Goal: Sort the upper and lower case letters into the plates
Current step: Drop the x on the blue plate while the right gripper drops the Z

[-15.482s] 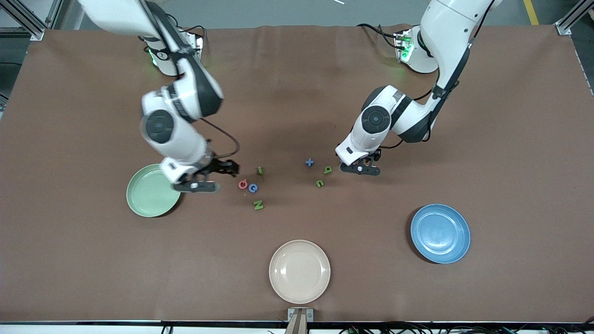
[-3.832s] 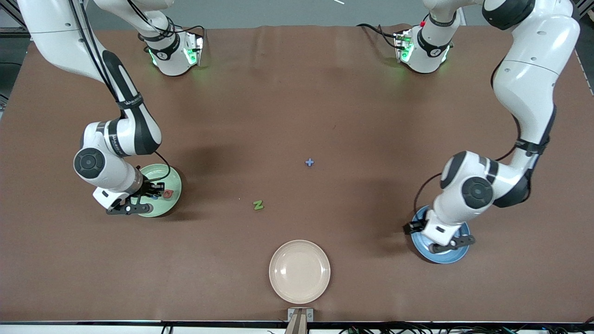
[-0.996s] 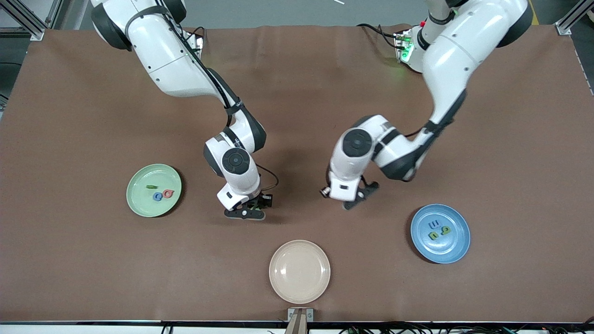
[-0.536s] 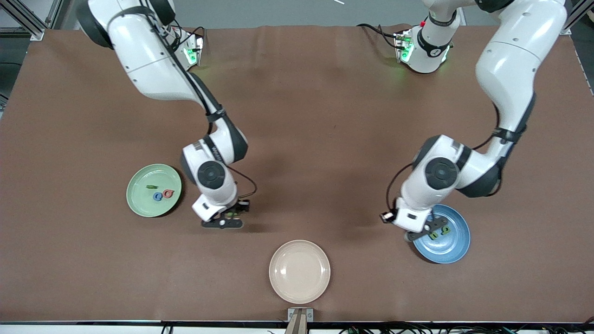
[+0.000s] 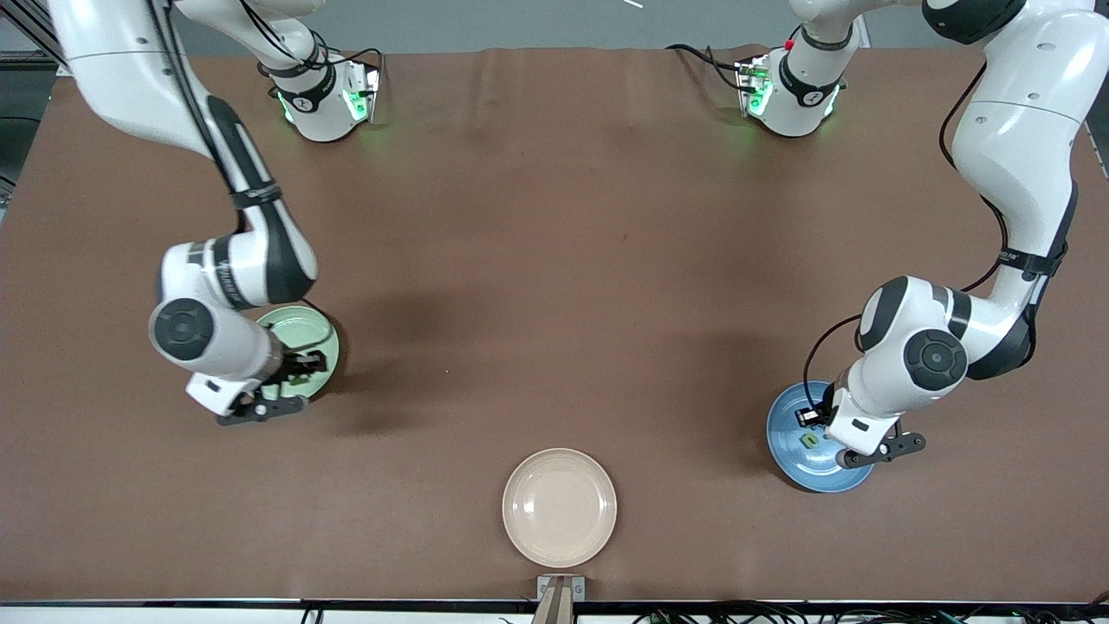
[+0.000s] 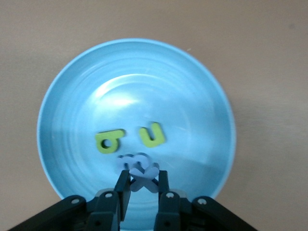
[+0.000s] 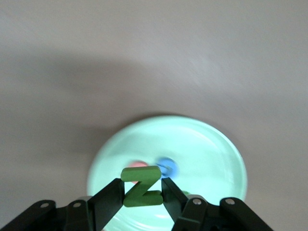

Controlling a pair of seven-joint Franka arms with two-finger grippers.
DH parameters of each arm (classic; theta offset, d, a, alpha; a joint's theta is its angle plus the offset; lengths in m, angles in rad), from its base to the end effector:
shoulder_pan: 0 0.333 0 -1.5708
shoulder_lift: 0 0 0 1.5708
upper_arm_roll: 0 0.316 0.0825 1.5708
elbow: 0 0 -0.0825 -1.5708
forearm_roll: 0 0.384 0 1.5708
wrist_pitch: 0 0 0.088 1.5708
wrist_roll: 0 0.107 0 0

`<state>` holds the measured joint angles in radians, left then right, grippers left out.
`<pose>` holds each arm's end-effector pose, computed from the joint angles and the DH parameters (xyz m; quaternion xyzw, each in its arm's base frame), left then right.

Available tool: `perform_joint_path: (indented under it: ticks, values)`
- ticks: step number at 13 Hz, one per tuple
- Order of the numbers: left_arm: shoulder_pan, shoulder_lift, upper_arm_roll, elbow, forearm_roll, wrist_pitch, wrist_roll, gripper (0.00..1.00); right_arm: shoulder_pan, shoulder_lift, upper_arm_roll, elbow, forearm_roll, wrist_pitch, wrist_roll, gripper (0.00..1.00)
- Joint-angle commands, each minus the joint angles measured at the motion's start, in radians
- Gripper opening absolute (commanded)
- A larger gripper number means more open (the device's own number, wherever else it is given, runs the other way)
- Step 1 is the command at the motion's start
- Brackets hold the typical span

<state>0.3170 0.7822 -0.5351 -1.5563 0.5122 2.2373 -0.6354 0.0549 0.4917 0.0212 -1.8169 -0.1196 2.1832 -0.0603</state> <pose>0.6996 -0.0798 0.2331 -0.9928 -0.1173 -0.0215 0.0100 0.6342 0.0431 0.2584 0.9917 0.1042 -0.0620 0.0421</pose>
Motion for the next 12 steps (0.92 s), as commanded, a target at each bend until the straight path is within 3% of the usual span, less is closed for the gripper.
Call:
perform_joint_path:
  ticks: [1,4,8,9,10,12]
  values:
    - [-0.003,-0.014,0.004,-0.004,0.014,-0.005,0.013,1.0,-0.087,-0.035,0.022,-0.149,0.014,0.099,-0.061,0.0]
    - [0.001,-0.076,-0.005,0.001,0.0,-0.033,0.14,1.0,-0.11,-0.031,0.022,-0.197,0.014,0.153,-0.085,0.0]
    - [-0.004,-0.248,-0.019,0.002,-0.007,-0.138,0.178,1.0,-0.11,-0.036,0.04,-0.216,0.032,0.148,-0.084,0.01]
    - [0.001,-0.28,-0.048,0.01,-0.012,-0.189,0.18,1.0,-0.11,-0.036,0.043,-0.214,0.044,0.145,-0.084,0.13]
    - [0.001,-0.311,-0.055,0.018,-0.018,-0.235,0.192,1.0,-0.112,-0.033,0.042,-0.208,0.048,0.145,-0.085,0.99]
    - [-0.001,-0.388,-0.074,0.018,-0.066,-0.33,0.2,1.0,-0.118,-0.033,0.04,-0.184,0.048,0.142,-0.084,1.0]
